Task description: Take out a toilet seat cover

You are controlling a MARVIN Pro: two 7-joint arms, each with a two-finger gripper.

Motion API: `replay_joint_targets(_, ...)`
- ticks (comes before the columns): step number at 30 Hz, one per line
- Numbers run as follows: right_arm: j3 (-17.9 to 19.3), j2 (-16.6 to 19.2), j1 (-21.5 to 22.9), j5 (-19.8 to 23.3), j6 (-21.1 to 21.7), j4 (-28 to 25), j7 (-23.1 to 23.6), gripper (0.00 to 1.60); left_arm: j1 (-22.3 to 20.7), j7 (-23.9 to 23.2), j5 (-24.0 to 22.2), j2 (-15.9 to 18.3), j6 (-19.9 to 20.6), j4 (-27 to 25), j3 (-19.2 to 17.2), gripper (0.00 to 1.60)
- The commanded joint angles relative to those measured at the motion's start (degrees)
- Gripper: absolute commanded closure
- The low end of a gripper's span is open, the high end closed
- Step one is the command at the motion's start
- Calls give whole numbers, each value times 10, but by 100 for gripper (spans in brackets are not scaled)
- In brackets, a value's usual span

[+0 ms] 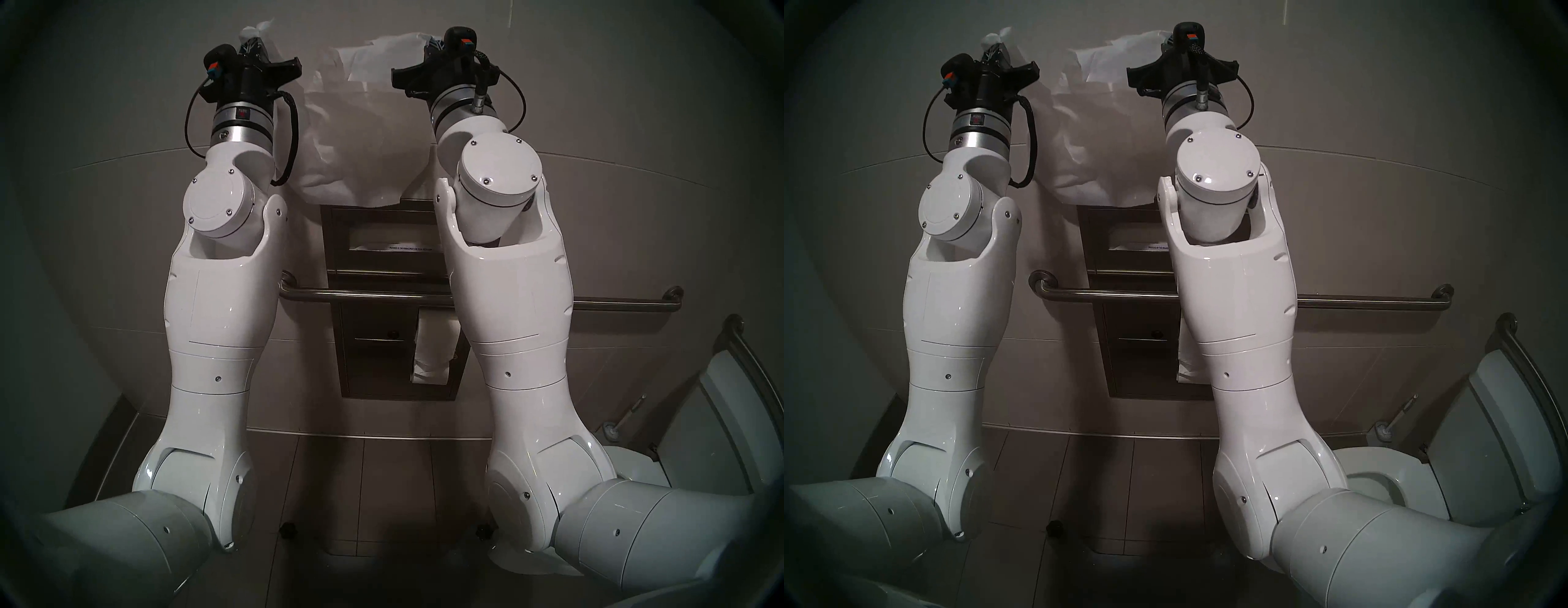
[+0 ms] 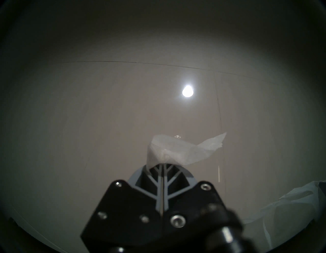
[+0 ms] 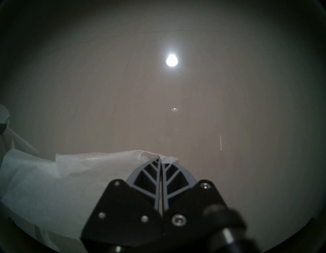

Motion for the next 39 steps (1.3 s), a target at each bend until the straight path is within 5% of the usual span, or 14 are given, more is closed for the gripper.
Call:
replay_joint_targets(1,-3,-19,1,-14,-40,-21,-42,160,12,2,-24,-19,27,-70,7,160)
replay_joint_targets(17,-22,-11,-129,-17,-22,-125,-81,160,162,52,-51,-26,121,-191,8,160)
replay_joint_targets(27,-52,38,-206,2,7,-187,-103,160,245,71,-47,-18,154,-251,32,160)
replay_joint_targets(39,-38,69,-282,35,35,-245,-121,160,332,90,-39,7,189,-307,40,160)
